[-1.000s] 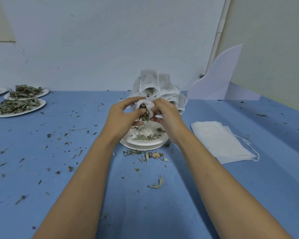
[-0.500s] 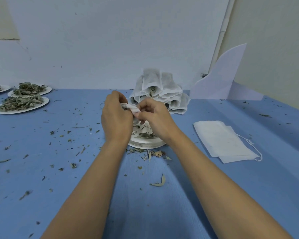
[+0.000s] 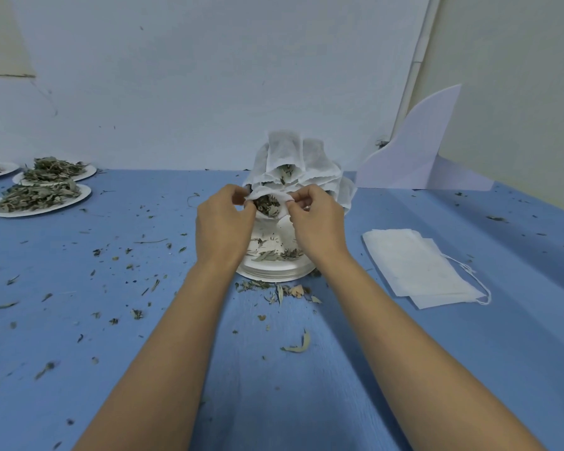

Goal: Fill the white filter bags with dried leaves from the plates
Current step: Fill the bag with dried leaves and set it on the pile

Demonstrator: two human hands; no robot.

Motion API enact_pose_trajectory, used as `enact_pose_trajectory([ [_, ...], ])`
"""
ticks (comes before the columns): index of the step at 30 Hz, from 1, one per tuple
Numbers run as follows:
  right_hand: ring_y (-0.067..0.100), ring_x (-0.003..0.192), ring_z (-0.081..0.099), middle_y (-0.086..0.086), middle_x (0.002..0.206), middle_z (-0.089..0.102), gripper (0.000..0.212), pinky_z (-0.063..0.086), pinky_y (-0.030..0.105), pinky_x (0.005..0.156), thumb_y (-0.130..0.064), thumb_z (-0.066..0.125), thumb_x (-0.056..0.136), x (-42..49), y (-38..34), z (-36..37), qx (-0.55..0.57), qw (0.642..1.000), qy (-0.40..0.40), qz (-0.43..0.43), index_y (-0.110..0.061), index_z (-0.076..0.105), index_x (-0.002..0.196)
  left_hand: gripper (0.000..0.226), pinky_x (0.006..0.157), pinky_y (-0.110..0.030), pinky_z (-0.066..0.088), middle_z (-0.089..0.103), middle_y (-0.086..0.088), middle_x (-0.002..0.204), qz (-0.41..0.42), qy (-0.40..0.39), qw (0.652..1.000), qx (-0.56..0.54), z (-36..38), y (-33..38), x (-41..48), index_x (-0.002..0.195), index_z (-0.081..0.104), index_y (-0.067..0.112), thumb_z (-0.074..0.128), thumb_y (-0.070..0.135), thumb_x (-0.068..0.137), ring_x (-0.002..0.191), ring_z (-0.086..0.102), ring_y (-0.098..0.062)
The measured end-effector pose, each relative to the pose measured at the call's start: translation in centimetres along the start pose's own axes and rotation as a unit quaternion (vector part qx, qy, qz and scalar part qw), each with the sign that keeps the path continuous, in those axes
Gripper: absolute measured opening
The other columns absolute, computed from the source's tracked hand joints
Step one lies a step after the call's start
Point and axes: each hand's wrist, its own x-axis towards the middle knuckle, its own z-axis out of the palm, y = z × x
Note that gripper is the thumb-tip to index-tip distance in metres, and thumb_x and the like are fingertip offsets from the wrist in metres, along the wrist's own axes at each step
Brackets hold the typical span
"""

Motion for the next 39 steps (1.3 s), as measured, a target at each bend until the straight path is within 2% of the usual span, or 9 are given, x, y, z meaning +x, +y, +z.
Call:
enact_pose_trajectory([
  [8, 0.002, 0.098, 0.052, -0.011, 0.108, 0.058, 0.036, 0.038, 0.008, 0.073, -0.013, 0.069, 0.080, 0.0, -0.3, -0.3, 0.053, 0.991, -0.122, 0.012, -0.021, 0.058, 0.114, 0.014, 0.067, -0.025, 0.040, 0.065, 0.001, 0.078, -0.002, -0.004, 0.999, 0.036, 0.1, 0.1, 0.1, 0.089, 0.069, 0.015, 0.057, 0.023, 0.090, 0.077, 0.062, -0.017],
  [13, -0.006, 0.074, 0.052, -0.017, 0.081, 0.055, 0.022, 0.039, 0.001, 0.062, -0.007, 0.069, 0.082, 0.0, 0.1, -0.3, 0.050, 0.997, -0.060, -0.002, -0.021, 0.061, 0.098, 0.014, 0.066, -0.022, 0.045, 0.067, 0.004, 0.072, 0.038, -0.072, 0.997, -0.011, -0.2, 0.3, 0.0, 0.087, 0.075, 0.018, 0.061, 0.022, 0.089, 0.070, 0.061, -0.011],
  [17, 0.003, 0.071, 0.053, -0.012, 0.077, 0.055, 0.018, 0.040, 0.006, 0.057, -0.006, 0.066, 0.083, 0.0, 0.5, -0.1, 0.038, 0.999, -0.005, -0.010, -0.020, 0.058, 0.092, 0.026, 0.049, -0.014, 0.038, 0.069, 0.000, 0.068, 0.022, -0.174, 0.978, -0.109, -0.5, 0.7, -0.4, 0.079, 0.071, 0.042, 0.063, 0.019, 0.088, 0.053, 0.048, -0.006],
  [21, 0.010, 0.077, 0.051, -0.011, 0.080, 0.050, 0.021, 0.037, 0.017, 0.061, -0.006, 0.063, 0.083, 0.1, 1.0, 0.1, -0.032, 0.999, 0.017, 0.001, -0.014, 0.058, 0.101, 0.025, 0.044, -0.005, 0.033, 0.068, 0.012, 0.061, -0.007, -0.230, 0.963, -0.139, -0.5, 1.1, -0.6, 0.086, 0.073, 0.035, 0.061, 0.014, 0.087, 0.041, 0.045, 0.005],
  [25, 0.013, 0.080, 0.055, -0.007, 0.084, 0.055, 0.022, 0.044, 0.024, 0.066, -0.011, 0.064, 0.084, 0.1, 1.0, 0.2, -0.013, 1.000, 0.001, 0.020, -0.014, 0.058, 0.104, 0.028, 0.044, -0.012, 0.033, 0.053, 0.013, 0.051, -0.025, -0.194, 0.972, -0.127, -0.2, 0.7, -0.4, 0.080, 0.072, 0.037, 0.058, 0.013, 0.084, 0.043, 0.038, -0.001],
  [28, 0.006, 0.080, 0.058, -0.012, 0.086, 0.057, 0.023, 0.043, 0.013, 0.061, -0.021, 0.065, 0.084, 0.2, 0.5, -0.2, 0.070, 0.994, -0.052, 0.066, -0.020, 0.057, 0.106, 0.026, 0.048, -0.012, 0.036, 0.054, 0.013, 0.051, -0.021, -0.141, 0.983, -0.118, -0.2, 0.3, -0.1, 0.078, 0.070, 0.034, 0.059, 0.012, 0.084, 0.047, 0.043, 0.000],
  [32, 0.003, 0.093, 0.058, -0.014, 0.099, 0.061, 0.022, 0.044, 0.018, 0.076, -0.027, 0.059, 0.089, 0.7, 0.2, -1.5, 0.104, 0.989, -0.086, 0.061, -0.023, 0.061, 0.110, 0.023, 0.052, -0.013, 0.038, 0.063, 0.001, 0.062, 0.010, -0.020, 0.998, -0.052, -0.2, 0.1, 0.1, 0.096, 0.074, 0.020, 0.054, 0.014, 0.087, 0.056, 0.054, -0.010],
  [35, 0.015, 0.077, 0.058, -0.005, 0.079, 0.063, 0.018, 0.044, 0.026, 0.066, -0.023, 0.053, 0.088, 1.2, 0.3, -2.8, -0.049, 0.995, -0.081, 0.035, -0.009, 0.066, 0.089, 0.026, 0.050, -0.008, 0.040, 0.067, -0.013, 0.069, 0.014, 0.030, 0.997, -0.063, -0.3, 0.2, 0.2, 0.103, 0.073, 0.015, 0.050, 0.011, 0.091, 0.056, 0.059, -0.013],
  [39, 0.022, 0.061, 0.045, 0.017, 0.069, 0.054, 0.032, 0.035, 0.028, 0.055, -0.023, 0.055, 0.088, 1.0, -0.3, -2.7, -0.259, 0.938, -0.223, 0.051, 0.003, 0.058, 0.070, 0.027, 0.052, -0.002, 0.040, 0.067, -0.005, 0.068, 0.006, 0.034, 0.996, -0.088, -0.2, 0.4, 0.1, 0.107, 0.071, 0.013, 0.048, 0.009, 0.093, 0.051, 0.059, 0.007],
])
